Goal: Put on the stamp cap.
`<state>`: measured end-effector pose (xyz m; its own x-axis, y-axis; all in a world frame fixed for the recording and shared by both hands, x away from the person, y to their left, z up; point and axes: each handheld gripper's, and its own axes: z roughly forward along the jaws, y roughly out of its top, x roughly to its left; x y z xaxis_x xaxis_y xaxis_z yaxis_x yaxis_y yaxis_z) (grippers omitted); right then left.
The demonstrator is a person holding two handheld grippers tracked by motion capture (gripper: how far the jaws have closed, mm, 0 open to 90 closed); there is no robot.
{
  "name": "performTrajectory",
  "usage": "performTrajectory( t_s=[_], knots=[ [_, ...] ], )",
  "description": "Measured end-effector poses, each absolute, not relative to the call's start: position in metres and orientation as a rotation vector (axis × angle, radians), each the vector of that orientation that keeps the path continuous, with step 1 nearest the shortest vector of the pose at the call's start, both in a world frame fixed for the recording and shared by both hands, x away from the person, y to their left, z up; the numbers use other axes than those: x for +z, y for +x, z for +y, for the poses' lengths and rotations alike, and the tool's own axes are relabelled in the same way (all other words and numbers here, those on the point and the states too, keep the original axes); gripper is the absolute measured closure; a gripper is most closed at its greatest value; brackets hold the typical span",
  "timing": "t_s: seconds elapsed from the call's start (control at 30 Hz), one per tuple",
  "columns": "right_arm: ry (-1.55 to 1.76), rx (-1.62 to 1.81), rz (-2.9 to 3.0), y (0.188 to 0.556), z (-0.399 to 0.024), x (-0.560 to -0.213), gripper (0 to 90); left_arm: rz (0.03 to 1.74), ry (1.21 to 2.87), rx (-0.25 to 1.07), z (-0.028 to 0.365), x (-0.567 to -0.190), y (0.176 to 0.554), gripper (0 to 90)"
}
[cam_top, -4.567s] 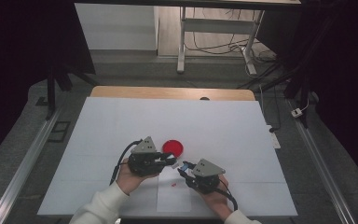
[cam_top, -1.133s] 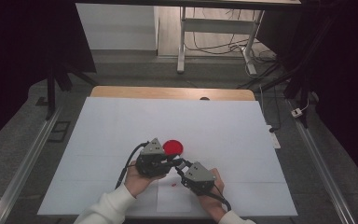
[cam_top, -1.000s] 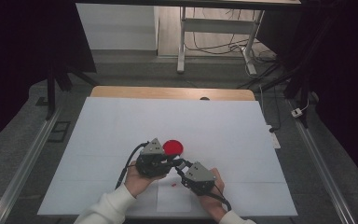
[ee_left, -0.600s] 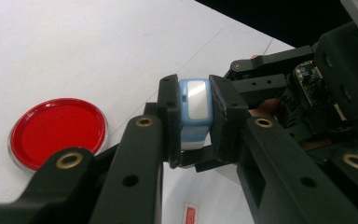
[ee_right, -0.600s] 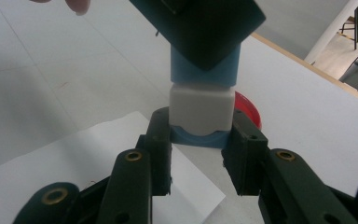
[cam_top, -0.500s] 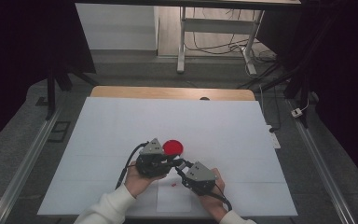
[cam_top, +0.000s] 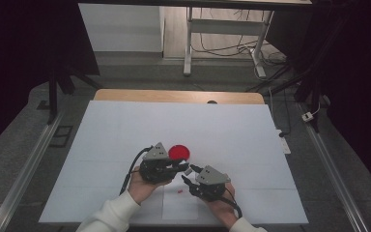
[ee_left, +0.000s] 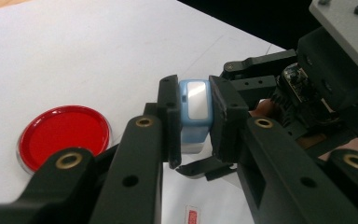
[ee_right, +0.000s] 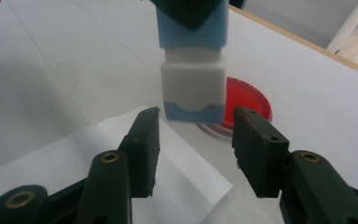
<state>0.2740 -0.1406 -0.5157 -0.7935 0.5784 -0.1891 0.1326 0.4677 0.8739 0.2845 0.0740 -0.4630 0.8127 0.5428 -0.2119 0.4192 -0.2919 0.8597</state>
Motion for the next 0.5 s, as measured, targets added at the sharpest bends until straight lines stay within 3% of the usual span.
performTrajectory(
  t_s=[0.5],
  knots=[
    [0.723, 1.266, 2.313, 0.282, -0.191, -0.515, 46.4, 0.708, 1.916, 0.182, 0.084, -0.457, 0.285, 75.3]
  ],
)
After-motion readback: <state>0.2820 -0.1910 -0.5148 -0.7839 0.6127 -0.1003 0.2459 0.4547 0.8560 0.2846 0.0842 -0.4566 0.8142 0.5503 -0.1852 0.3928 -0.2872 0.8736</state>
